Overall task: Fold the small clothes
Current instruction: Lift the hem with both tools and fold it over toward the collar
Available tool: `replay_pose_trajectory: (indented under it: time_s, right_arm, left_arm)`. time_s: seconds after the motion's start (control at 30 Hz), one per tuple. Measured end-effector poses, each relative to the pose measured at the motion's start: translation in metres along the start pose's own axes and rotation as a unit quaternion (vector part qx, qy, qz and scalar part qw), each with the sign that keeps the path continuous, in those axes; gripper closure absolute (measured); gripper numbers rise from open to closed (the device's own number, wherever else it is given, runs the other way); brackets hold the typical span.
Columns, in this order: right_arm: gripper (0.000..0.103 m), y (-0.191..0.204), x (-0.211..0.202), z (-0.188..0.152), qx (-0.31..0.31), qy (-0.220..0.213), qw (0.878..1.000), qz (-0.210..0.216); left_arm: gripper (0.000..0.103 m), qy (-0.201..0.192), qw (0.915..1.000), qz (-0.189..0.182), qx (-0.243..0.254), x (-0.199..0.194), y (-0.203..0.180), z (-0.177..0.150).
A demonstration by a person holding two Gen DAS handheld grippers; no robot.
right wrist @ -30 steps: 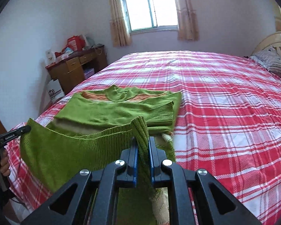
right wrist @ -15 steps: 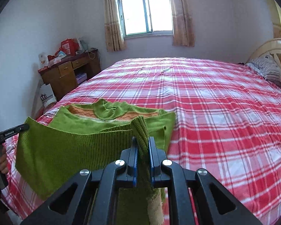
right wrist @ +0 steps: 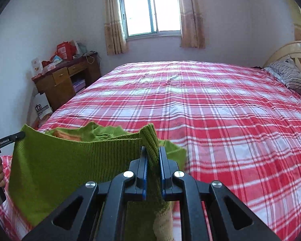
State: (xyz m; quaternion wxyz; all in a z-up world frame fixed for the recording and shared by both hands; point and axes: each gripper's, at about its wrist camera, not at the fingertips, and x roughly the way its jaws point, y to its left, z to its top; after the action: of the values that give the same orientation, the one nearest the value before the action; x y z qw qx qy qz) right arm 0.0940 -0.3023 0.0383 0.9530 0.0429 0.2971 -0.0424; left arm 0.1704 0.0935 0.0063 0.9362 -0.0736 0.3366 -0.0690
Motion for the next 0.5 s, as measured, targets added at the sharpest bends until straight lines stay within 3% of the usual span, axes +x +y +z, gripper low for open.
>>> replay_pose_trajectory:
  time_s: [0.17, 0.37, 0.5]
  right_arm:
    - [0.094, -0.001, 0.036, 0.018, -0.002, 0.002, 1.000, -0.018]
    - [0.094, -0.007, 0.088, 0.030, 0.006, 0.012, 0.999, -0.045]
    - [0.094, -0.009, 0.126, 0.020, 0.007, 0.035, 0.997, -0.064]
  left_arm:
    - [0.097, 0.004, 0.9998, 0.005, -0.016, 0.031, 0.000, 0.017]
    - [0.101, -0.001, 0.9988, 0.044, -0.022, 0.076, -0.003, 0.033]
    - [0.101, 0.025, 0.9973, 0.065, -0.025, 0.107, -0.003, 0.027]
